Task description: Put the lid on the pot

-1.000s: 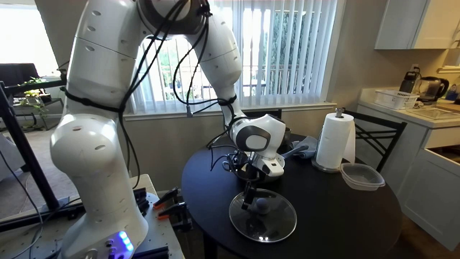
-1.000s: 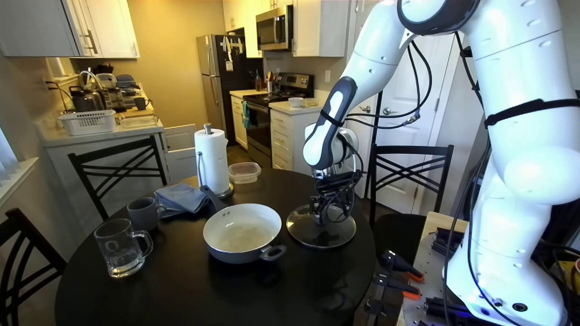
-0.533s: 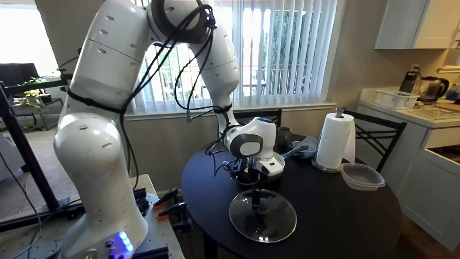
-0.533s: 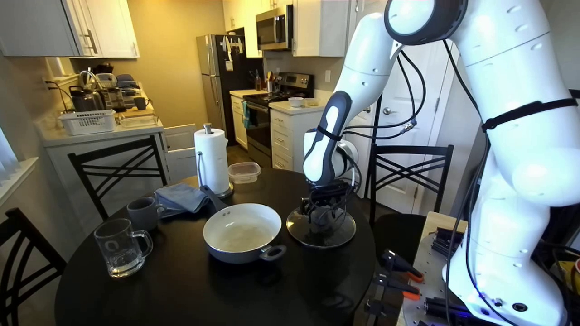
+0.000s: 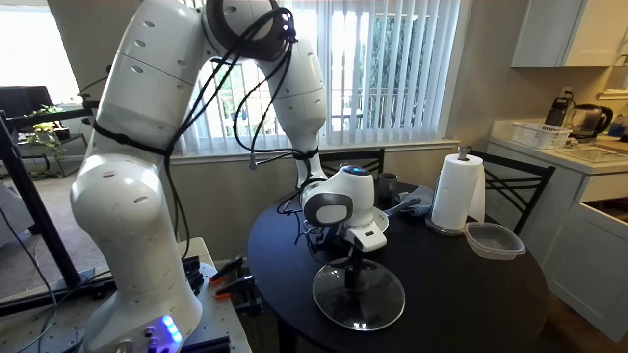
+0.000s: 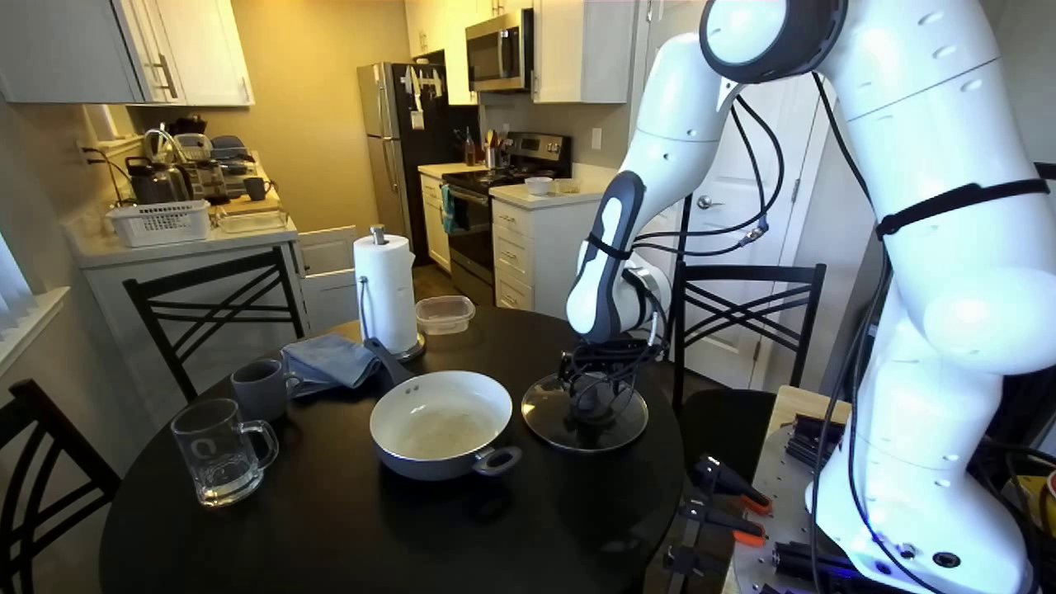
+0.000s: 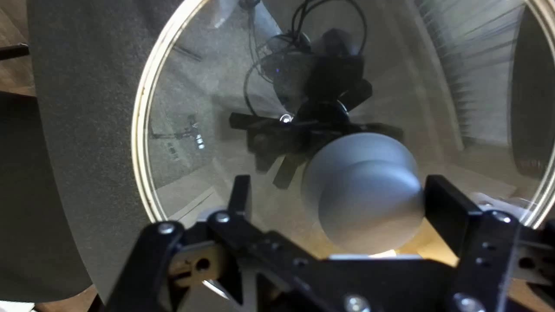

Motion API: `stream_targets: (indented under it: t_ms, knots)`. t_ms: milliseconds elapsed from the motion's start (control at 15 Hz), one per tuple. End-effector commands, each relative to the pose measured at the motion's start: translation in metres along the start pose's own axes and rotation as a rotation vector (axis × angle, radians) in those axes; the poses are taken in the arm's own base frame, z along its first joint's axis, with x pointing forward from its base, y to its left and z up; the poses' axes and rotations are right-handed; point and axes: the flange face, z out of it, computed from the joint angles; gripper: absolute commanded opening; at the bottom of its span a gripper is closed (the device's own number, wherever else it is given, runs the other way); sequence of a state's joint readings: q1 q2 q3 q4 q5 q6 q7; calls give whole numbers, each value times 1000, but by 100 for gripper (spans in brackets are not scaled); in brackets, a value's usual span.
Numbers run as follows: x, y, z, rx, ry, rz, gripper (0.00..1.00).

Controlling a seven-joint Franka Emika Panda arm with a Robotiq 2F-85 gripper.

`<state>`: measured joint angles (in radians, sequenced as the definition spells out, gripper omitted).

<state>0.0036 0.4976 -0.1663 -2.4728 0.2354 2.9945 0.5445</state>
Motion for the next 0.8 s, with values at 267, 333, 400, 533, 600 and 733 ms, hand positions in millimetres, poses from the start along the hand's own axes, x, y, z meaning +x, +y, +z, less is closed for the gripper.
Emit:
stream_targets:
  t_ms: [267, 333, 400, 533, 600, 733]
  knots:
    - [-1, 1, -6, 52, 5, 3, 100]
    - [-1, 0, -4, 50, -2, -1, 100]
    - [0, 0, -3, 45, -5, -1, 100]
    - [0, 0, -2, 42, -8, -3, 100]
    - [1, 0, -2, 41, -7, -5, 100]
    - [3, 0, -3, 38, -5, -9, 100]
